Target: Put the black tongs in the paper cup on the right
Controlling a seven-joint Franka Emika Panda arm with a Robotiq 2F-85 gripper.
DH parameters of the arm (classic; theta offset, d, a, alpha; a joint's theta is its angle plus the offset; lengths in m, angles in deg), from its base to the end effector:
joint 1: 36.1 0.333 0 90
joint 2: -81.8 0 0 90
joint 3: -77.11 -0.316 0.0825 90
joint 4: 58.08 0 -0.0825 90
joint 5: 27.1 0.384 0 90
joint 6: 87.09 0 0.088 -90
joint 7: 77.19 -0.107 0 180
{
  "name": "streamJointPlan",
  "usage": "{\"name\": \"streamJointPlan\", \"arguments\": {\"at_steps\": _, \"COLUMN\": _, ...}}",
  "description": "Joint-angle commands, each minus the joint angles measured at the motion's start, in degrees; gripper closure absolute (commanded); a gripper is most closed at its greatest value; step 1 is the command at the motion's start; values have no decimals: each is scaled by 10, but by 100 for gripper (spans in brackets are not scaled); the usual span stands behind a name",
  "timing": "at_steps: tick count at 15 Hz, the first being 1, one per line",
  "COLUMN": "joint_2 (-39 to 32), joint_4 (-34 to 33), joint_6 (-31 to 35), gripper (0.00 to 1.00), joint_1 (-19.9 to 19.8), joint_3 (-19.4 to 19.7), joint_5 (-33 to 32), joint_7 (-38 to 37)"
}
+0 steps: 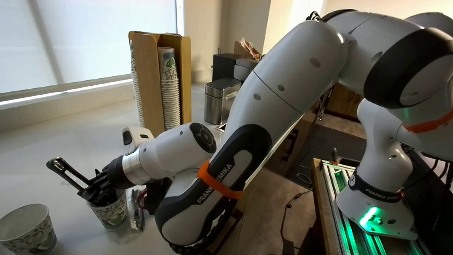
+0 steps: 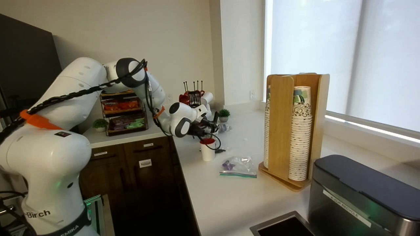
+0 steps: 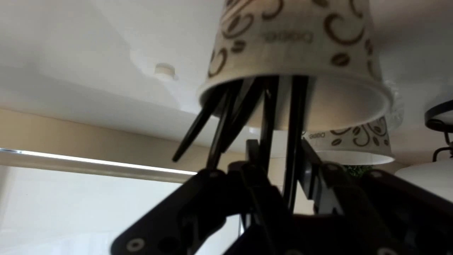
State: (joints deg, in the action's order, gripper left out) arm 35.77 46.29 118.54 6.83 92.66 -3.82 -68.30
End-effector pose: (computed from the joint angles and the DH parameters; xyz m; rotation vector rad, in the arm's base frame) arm 0.6121 0.2990 0.2304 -2.6654 -0.4785 -1.5012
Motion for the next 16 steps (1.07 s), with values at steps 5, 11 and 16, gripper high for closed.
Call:
{"name": "streamJointPlan", "arguments": {"at_steps": 5, "joint_2": -5, "joint_4": 10, "joint_6": -7, "gripper": 93, "joint_1": -1, "joint_3": -8, "joint_5": 7, "joint_7": -15}}
{"name": "streamJointPlan", "arguments": {"at_steps": 11, "joint_2": 5, "joint_4": 21, "joint_6": -1, "gripper": 40, "joint_1": 3, "joint_3": -7, "joint_5": 12, "joint_7": -23}}
{"name": "streamJointPlan", "arguments": {"at_steps": 16, "joint_2": 21, "joint_4": 50, "joint_6": 21, "gripper": 1, "joint_1": 16, "joint_3": 1, "joint_5": 20, "joint_7": -23}}
